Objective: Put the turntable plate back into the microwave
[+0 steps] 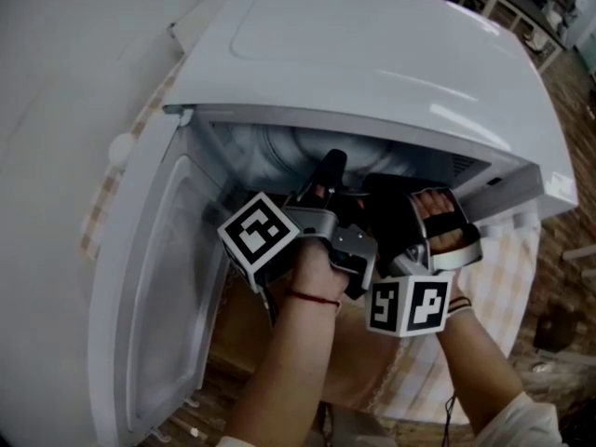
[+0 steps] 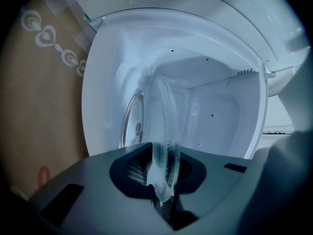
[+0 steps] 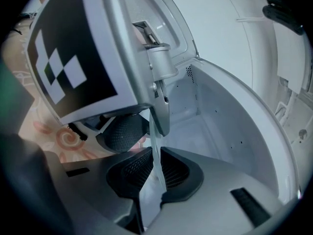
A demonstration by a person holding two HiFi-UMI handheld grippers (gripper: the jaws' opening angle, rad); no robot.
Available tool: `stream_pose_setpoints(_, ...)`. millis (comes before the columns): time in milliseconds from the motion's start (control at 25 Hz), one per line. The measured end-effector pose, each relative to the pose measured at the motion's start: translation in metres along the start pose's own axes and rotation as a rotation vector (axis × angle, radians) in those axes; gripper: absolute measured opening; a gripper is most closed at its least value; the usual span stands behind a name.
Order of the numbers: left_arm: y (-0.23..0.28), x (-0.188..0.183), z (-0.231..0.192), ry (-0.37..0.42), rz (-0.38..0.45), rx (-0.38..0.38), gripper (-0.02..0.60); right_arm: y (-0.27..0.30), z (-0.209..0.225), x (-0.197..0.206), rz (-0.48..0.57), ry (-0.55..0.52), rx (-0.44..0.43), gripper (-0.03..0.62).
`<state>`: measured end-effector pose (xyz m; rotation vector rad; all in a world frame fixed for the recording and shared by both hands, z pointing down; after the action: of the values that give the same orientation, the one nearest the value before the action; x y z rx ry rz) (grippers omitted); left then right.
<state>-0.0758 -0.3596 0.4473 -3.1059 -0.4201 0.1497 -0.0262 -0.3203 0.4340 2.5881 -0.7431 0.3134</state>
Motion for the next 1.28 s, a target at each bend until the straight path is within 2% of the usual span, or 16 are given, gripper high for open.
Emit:
stream_pose_setpoints(280, 0.005, -0.002, 0.002, -0.003, -0.027, -0.006, 0.048, 0.003, 0.005, -0.001, -0.008, 0.007, -0.002, 0.063)
stream_pose_setpoints(480, 0.004, -0.002, 0.003, 0.035, -0.035, -0.01, 0.06, 0.003, 0.002, -0.002, -0.006, 0.014, -0.015, 0.061)
stream_pose_setpoints(640, -0.008, -0.018, 0.003, 0.1, 0.009, -0.052, 0.092, 0.003, -0.001, -0.001, 0.001, 0.007, -0.026, 0.061)
stream_pose_setpoints(720, -0.011, -0.027, 0.002, 0.127, 0.029, -0.079, 0.086, 0.003, -0.001, -0.001, 0.004, 0.014, -0.032, 0.061)
stream_pose_setpoints(800, -0.012, -0.03, 0.0, 0.137, 0.039, -0.1, 0.047, 0.004, -0.003, -0.001, 0.0, 0.014, -0.043, 0.063)
stream_pose_setpoints(880, -0.013, -0.028, -0.001, 0.124, 0.048, -0.111, 0.041, 0.004, -0.005, 0.0, -0.006, 0.013, -0.049, 0.063)
stream_pose_setpoints(1080, -0.015, -0.028, -0.005, 0.021, 0.111, -0.12, 0.023, 0.004, -0.007, 0.001, -0.013, 0.029, -0.054, 0.066)
stream_pose_setpoints(1280, -0.018, -0.028, -0.008, -0.004, 0.146, -0.116, 0.021, -0.007, -0.008, 0.008, -0.055, 0.092, -0.04, 0.09)
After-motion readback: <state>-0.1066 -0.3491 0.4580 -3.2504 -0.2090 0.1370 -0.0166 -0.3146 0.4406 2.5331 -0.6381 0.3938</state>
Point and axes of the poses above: the fingertips, and each gripper's own axes: y forward along the fingers, z to its right, x out of its underside, the point moved 1 cm from there along -y, backward along the fingers, and after that the axes turned 4 degrees about z, right-handed, at the moved point
